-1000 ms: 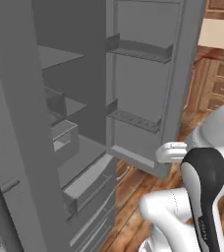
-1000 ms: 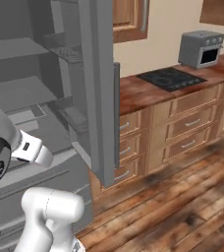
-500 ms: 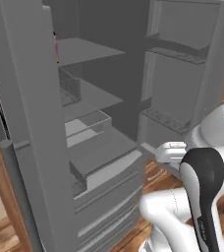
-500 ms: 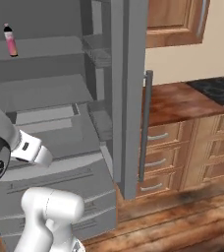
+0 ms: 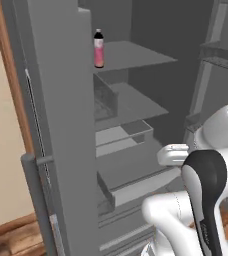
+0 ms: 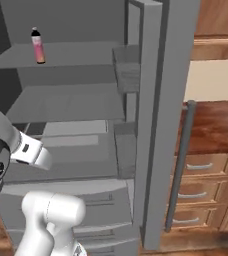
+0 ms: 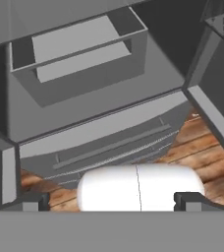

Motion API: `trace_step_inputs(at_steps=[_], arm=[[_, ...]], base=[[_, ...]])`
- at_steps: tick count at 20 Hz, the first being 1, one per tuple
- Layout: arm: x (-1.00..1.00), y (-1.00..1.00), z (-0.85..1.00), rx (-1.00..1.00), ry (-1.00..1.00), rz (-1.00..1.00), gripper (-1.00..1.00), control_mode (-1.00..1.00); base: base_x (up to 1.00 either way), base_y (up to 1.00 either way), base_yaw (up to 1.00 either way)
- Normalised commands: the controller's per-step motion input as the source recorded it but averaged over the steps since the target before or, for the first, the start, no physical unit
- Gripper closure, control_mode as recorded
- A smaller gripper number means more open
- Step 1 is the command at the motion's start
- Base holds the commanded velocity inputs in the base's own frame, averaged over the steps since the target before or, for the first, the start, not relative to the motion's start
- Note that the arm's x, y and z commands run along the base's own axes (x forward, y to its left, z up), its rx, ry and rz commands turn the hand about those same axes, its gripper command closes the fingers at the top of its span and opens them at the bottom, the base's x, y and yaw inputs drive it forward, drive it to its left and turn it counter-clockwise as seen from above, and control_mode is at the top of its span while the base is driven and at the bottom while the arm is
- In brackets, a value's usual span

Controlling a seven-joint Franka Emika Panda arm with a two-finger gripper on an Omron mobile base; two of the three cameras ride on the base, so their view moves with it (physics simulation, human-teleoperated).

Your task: Open the fridge, grab two sodas, and place both sodas inside the bowl with ice on the dining counter.

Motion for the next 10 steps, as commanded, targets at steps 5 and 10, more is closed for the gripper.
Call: trace_step_inputs(at_steps=[5, 10], arm=[[0.0, 0.0, 0.0, 0.0, 0.0, 0.0, -1.0, 1.0], [0.0, 0.0, 0.0, 0.0, 0.0, 0.0, -1.0, 1.0]], base=[[0.18, -0.44, 0.37], [0.43, -0.34, 0.39]])
